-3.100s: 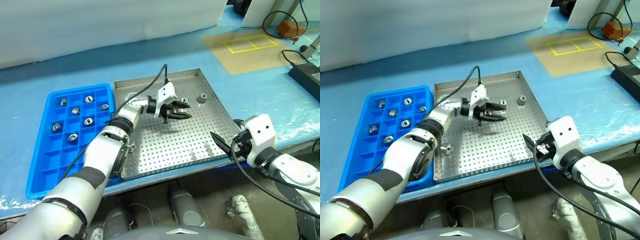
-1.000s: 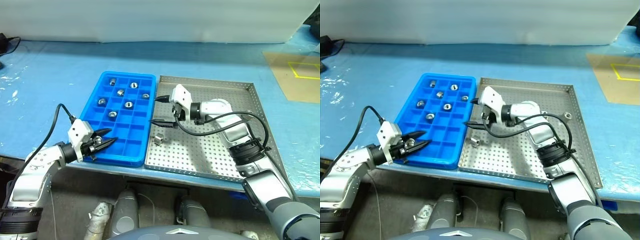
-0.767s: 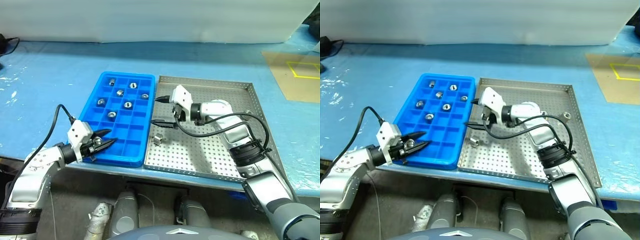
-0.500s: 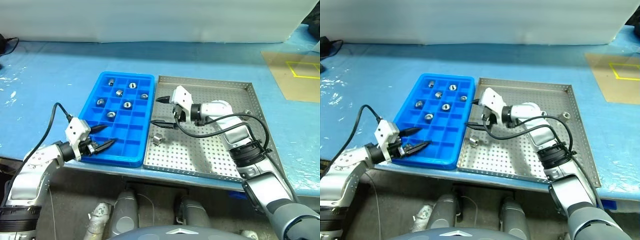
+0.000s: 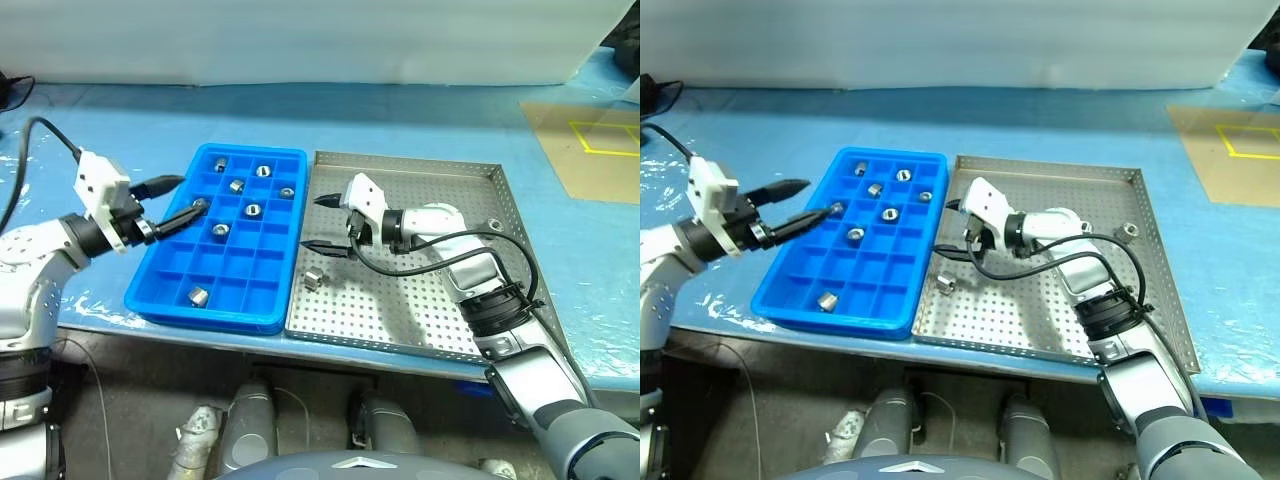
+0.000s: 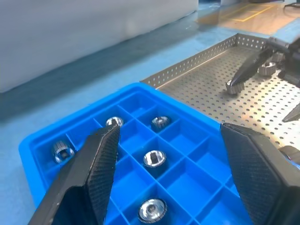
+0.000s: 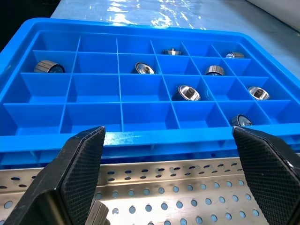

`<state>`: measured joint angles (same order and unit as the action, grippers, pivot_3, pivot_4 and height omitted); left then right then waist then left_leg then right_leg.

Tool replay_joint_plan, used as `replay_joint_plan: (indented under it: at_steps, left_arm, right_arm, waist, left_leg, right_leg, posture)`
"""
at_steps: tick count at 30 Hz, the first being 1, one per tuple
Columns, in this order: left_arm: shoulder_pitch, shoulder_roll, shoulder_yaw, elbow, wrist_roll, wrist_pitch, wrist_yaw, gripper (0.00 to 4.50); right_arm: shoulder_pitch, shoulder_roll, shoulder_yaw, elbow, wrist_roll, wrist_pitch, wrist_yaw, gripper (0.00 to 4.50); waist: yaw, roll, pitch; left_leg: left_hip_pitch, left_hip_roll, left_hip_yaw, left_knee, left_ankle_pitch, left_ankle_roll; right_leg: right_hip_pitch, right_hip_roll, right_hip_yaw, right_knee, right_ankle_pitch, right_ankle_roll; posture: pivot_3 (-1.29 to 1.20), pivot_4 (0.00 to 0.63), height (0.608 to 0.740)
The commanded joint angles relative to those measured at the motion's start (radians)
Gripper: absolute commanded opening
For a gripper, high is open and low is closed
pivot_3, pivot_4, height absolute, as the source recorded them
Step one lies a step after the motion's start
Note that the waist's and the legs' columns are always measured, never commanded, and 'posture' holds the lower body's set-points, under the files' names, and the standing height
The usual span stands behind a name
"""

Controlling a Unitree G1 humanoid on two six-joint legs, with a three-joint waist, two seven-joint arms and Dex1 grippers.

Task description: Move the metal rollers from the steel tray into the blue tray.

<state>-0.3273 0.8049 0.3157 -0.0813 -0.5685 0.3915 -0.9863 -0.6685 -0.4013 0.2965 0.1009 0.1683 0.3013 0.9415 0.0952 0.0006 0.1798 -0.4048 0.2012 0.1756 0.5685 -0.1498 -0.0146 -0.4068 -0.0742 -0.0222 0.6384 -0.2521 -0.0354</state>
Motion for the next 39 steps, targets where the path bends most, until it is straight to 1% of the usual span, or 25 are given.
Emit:
replay_joint_plan:
  at_steps: [1, 6, 10, 14, 18, 21, 23, 27, 32, 35, 39]
  left_arm:
    - [-0.064, 0.003, 0.002, -0.005, -0.034, 0.013, -0.011, 3.59]
    - [-0.132, -0.041, -0.057, 0.028, -0.02, 0.01, -0.022, 3.59]
    - [-0.212, -0.075, -0.1, 0.11, -0.006, -0.004, -0.037, 3.59]
    - [-0.199, -0.112, -0.201, 0.095, 0.022, -0.017, -0.102, 3.59]
    - [-0.196, -0.191, -0.293, 0.121, 0.091, -0.101, -0.119, 3.59]
    - [-0.26, -0.292, -0.334, 0.17, 0.099, -0.125, -0.104, 3.59]
    - [-0.314, -0.353, -0.363, 0.224, 0.113, -0.151, -0.117, 3.59]
    - [-0.427, -0.466, -0.401, 0.378, 0.16, -0.244, -0.143, 3.59]
    - [-0.51, -0.552, -0.418, 0.52, 0.196, -0.328, -0.182, 3.59]
    - [-0.523, -0.547, -0.413, 0.528, 0.183, -0.311, -0.24, 3.59]
    - [-0.516, -0.455, -0.401, 0.528, 0.199, -0.314, -0.324, 3.59]
  right_arm:
    - [0.001, 0.008, -0.029, -0.057, 0.005, -0.004, -0.019, 4.5]
    - [0.027, -0.002, -0.05, -0.099, 0.014, 0.018, -0.048, 4.5]
    - [0.06, -0.022, -0.081, -0.135, 0.011, 0.039, -0.082, 4.5]
    - [0.108, -0.029, -0.115, -0.194, 0.012, 0.076, -0.138, 4.5]
    - [0.174, -0.041, -0.15, -0.273, 0.018, 0.127, -0.186, 4.5]
    - [0.23, -0.07, -0.195, -0.346, 0.022, 0.176, -0.222, 4.5]
    - [0.252, -0.088, -0.223, -0.381, 0.026, 0.202, -0.242, 4.5]
    - [0.292, -0.115, -0.262, -0.433, 0.029, 0.244, -0.272, 4.5]
    - [0.325, -0.133, -0.281, -0.487, 0.038, 0.28, -0.291, 4.5]
    - [0.352, -0.14, -0.288, -0.523, 0.04, 0.301, -0.305, 4.5]
    - [0.382, -0.154, -0.271, -0.548, 0.049, 0.312, -0.296, 4.5]
  waist:
    - [0.0, 0.0, 0.0]
    - [-0.001, 0.0, 0.0]
    - [-0.004, 0.0, 0.0]
    - [-0.011, 0.0, 0.0]
    - [-0.025, -0.001, 0.0]
    - [-0.032, -0.001, 0.0]
    - [-0.035, -0.001, 0.0]
    - [-0.058, -0.001, 0.0]
    - [-0.092, -0.001, 0.0]
    - [-0.111, -0.001, 0.0]
    - [-0.118, -0.001, 0.0]
  left_leg:
    - [0.0, 0.0, 0.0, 0.0, 0.0, 0.0]
    - [0.0, 0.0, 0.001, 0.0, 0.001, -0.001]
    - [0.0, 0.001, 0.001, 0.001, 0.001, -0.002]
    - [0.0, 0.0, 0.001, 0.001, 0.001, -0.002]
    - [-0.001, 0.0, 0.001, 0.001, 0.001, -0.002]
    - [0.0, 0.0, 0.002, 0.001, 0.001, -0.002]
    - [-0.001, 0.0, 0.002, 0.002, 0.001, -0.002]
    - [0.0, -0.001, 0.002, 0.004, 0.001, -0.001]
    - [0.001, -0.002, 0.002, 0.003, 0.0, 0.001]
    - [0.001, -0.003, 0.002, 0.003, -0.002, 0.003]
    - [0.001, -0.003, 0.002, 0.003, -0.004, 0.007]
  right_leg:
    - [0.0, 0.0, 0.0, 0.0, 0.0, 0.0]
    - [0.0, 0.0, -0.001, 0.001, 0.0, 0.0]
    - [0.0, 0.001, 0.0, 0.002, 0.0, 0.0]
    - [0.0, 0.001, 0.0, 0.002, 0.0, 0.0]
    - [0.0, 0.001, 0.0, 0.001, 0.0, 0.0]
    - [0.0, 0.001, 0.0, 0.001, 0.0, 0.0]
    - [0.001, 0.001, 0.0, 0.001, 0.0, 0.0]
    - [0.002, 0.001, 0.001, 0.002, 0.0, 0.0]
    - [0.003, 0.002, 0.001, 0.0, 0.0, 0.0]
    - [0.002, 0.002, 0.001, 0.0, 0.0, 0.0]
    - [0.002, 0.002, 0.001, 0.0, 0.0, 0.0]
  posture:
    - [0.03, 0.15, 0.74]
    - [-0.02, 0.15, 0.74]
    - [-0.08, 0.15, 0.74]
    - [-0.14, 0.15, 0.74]
    - [-0.2, 0.15, 0.74]
    - [-0.24, 0.15, 0.74]
    - [-0.29, 0.15, 0.74]
    - [-0.33, 0.15, 0.74]
    - [-0.39, 0.15, 0.74]
    - [-0.41, 0.15, 0.74]
    - [-0.41, 0.15, 0.74]
